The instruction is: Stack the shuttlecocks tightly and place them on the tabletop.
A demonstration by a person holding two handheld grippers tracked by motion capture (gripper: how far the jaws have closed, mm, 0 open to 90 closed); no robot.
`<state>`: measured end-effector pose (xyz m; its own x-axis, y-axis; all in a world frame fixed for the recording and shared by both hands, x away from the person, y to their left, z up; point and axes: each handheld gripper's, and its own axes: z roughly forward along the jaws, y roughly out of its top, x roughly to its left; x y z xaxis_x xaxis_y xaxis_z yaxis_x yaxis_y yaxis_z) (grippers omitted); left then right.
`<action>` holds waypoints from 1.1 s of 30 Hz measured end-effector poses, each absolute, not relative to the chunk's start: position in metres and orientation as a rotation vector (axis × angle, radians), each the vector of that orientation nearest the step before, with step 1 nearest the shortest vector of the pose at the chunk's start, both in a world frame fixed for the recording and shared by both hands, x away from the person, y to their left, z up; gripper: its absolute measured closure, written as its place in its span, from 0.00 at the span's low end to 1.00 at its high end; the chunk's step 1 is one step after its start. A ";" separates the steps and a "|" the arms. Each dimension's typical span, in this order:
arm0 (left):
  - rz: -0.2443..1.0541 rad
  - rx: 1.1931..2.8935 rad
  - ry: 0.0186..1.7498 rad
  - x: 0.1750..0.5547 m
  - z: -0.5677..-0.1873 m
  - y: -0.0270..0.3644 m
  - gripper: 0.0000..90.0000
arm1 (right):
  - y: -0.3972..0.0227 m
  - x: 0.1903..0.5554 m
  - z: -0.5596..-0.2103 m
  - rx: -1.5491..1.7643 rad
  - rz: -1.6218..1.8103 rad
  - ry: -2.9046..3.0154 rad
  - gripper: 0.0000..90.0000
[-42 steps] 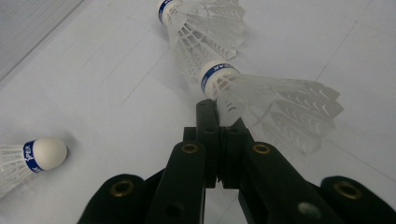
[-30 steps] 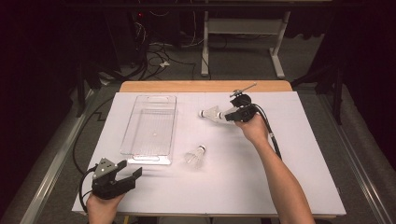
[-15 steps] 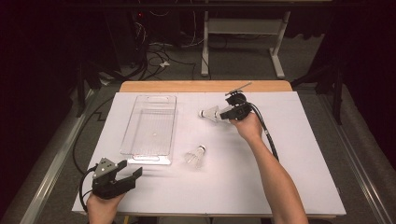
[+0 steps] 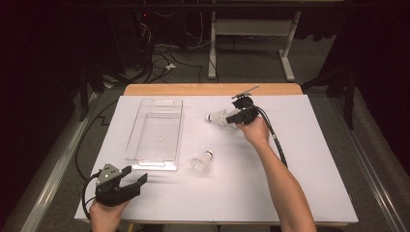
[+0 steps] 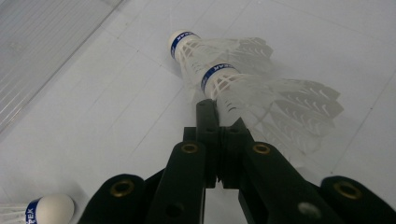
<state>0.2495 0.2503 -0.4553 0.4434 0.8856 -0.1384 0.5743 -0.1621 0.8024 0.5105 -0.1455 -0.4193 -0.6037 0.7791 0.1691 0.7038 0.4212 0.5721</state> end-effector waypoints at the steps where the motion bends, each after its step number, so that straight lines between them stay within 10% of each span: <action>1: 0.465 1.855 1.239 0.250 -0.455 0.250 0.36 | -0.145 0.511 -0.420 1.335 0.934 2.544 1.00; 33: 0.461 1.854 1.232 0.250 -0.456 0.250 0.36 | -0.126 0.512 -0.429 1.327 1.000 2.526 0.99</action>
